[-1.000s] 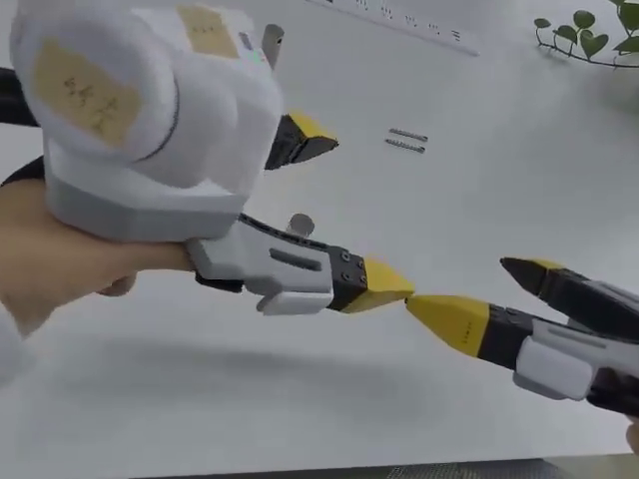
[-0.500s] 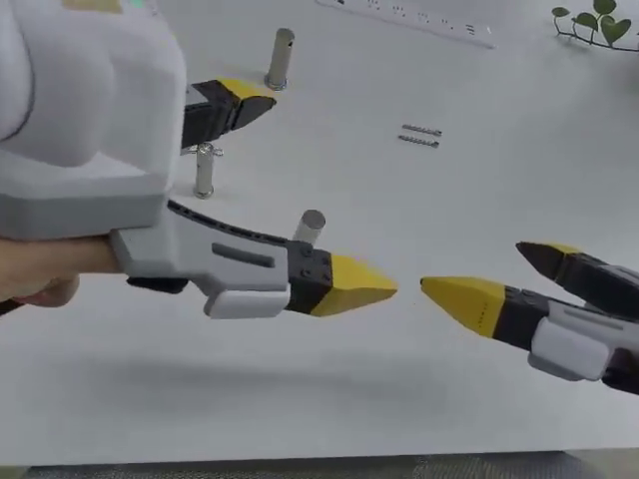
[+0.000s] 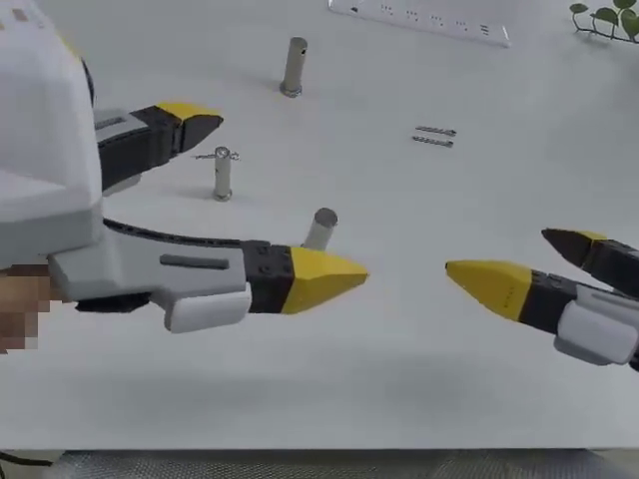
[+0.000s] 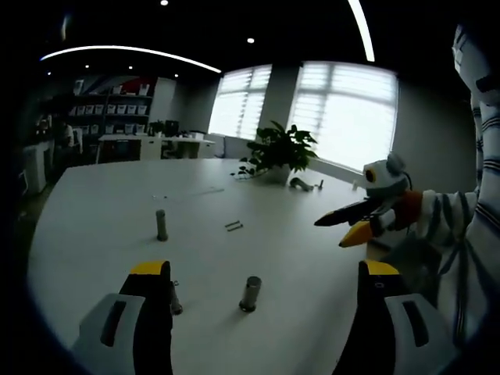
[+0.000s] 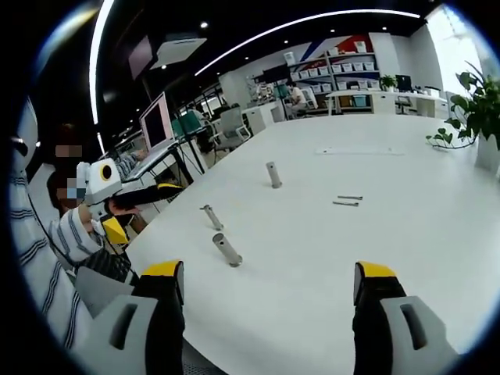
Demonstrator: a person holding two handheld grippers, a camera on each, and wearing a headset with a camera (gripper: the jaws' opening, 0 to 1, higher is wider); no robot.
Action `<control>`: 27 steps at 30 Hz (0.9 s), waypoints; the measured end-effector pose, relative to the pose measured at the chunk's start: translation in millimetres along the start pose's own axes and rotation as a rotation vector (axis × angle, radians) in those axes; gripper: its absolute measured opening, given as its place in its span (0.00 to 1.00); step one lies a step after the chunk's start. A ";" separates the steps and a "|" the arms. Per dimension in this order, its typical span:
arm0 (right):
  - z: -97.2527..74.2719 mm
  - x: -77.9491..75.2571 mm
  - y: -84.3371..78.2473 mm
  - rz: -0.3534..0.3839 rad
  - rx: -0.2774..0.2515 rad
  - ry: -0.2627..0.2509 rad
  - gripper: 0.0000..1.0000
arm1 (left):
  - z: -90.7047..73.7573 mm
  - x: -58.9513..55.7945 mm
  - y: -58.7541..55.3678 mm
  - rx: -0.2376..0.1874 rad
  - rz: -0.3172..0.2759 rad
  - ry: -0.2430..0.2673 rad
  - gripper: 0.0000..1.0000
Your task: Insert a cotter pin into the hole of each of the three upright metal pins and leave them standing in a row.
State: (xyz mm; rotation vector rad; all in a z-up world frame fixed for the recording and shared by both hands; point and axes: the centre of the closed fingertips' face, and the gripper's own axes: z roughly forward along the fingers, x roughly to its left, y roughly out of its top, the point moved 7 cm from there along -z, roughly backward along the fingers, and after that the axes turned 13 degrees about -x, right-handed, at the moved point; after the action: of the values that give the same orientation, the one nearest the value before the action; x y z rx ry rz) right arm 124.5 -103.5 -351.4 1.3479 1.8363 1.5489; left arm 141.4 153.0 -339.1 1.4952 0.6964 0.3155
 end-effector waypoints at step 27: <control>4.3 -12.9 13.2 0.003 -0.100 0.051 0.86 | -27.6 -3.3 7.3 0.084 -0.020 0.176 0.99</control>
State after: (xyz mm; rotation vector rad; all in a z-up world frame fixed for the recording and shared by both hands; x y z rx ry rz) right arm 139.4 -112.9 -344.3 1.2772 1.7618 1.6680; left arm 123.9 173.7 -329.4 1.5517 0.8733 0.4105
